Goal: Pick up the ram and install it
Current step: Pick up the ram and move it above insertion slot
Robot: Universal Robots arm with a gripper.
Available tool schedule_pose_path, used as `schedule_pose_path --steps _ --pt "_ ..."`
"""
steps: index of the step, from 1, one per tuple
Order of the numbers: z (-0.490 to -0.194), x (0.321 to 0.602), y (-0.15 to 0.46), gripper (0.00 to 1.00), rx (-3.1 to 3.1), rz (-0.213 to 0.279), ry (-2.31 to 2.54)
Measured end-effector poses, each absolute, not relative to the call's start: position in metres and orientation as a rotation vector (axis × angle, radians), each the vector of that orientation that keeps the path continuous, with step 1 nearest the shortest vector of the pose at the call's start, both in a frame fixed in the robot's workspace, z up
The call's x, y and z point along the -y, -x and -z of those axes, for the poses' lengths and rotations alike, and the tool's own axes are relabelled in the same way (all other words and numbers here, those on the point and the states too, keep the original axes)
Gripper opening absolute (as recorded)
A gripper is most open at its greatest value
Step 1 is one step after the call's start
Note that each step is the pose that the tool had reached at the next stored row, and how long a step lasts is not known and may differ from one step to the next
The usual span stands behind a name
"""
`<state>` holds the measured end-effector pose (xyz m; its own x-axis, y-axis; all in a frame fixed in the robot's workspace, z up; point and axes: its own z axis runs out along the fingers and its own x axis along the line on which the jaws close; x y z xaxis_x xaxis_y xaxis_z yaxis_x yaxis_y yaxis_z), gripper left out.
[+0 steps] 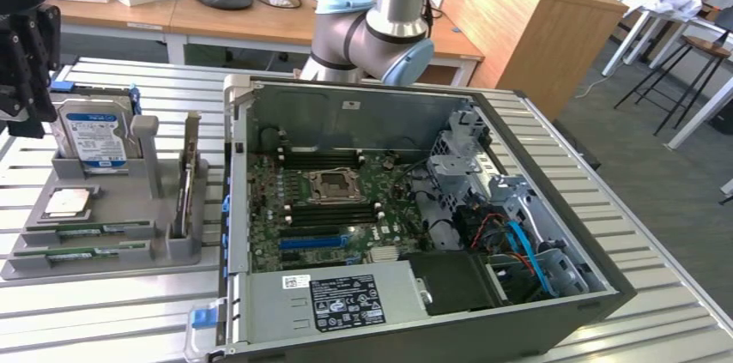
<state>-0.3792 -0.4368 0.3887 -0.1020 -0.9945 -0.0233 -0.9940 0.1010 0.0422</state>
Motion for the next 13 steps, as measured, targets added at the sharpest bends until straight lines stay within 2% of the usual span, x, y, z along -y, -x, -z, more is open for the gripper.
schedule_pose_path --steps 13 --pt "-0.3884 0.4369 0.3768 0.30 2.276 0.073 -2.147"
